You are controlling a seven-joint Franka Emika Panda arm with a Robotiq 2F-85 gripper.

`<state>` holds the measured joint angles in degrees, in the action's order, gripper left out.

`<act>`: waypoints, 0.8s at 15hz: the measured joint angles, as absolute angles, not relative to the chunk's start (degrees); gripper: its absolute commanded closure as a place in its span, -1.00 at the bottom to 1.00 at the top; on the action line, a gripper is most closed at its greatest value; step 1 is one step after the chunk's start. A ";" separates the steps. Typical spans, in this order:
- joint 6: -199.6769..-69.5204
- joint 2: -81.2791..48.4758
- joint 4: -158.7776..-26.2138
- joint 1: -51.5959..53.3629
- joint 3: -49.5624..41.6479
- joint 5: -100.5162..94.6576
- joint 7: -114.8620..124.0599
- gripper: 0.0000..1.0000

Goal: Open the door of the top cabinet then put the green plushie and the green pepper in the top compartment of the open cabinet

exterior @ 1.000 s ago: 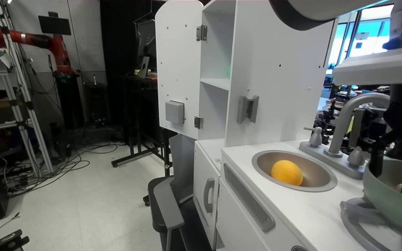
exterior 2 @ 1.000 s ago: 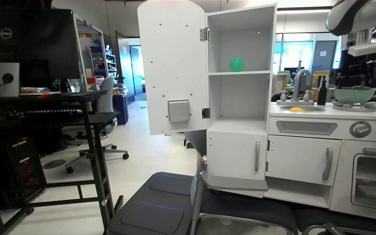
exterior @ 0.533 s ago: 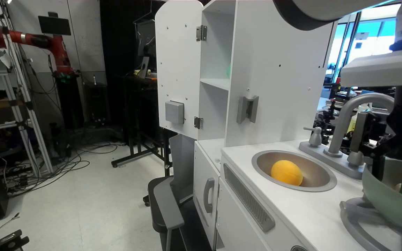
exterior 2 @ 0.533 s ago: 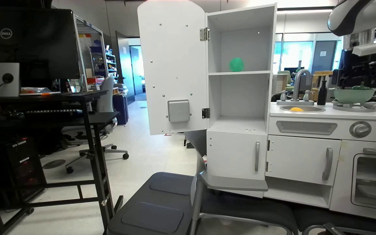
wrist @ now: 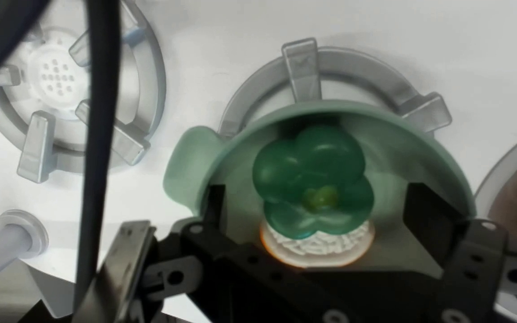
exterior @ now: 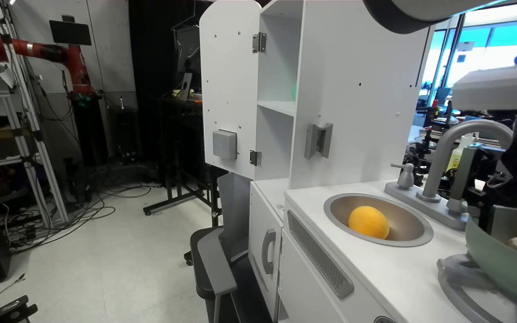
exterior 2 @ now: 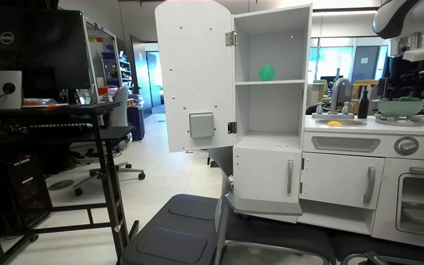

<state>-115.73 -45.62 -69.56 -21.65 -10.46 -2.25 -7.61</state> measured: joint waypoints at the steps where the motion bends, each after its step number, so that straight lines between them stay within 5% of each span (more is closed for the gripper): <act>1: -115.47 -45.62 -69.41 -21.96 -10.35 -2.00 -8.22 -1.00; 12: -111.70 -45.54 -67.41 -23.54 -9.20 -0.16 -11.89 -1.00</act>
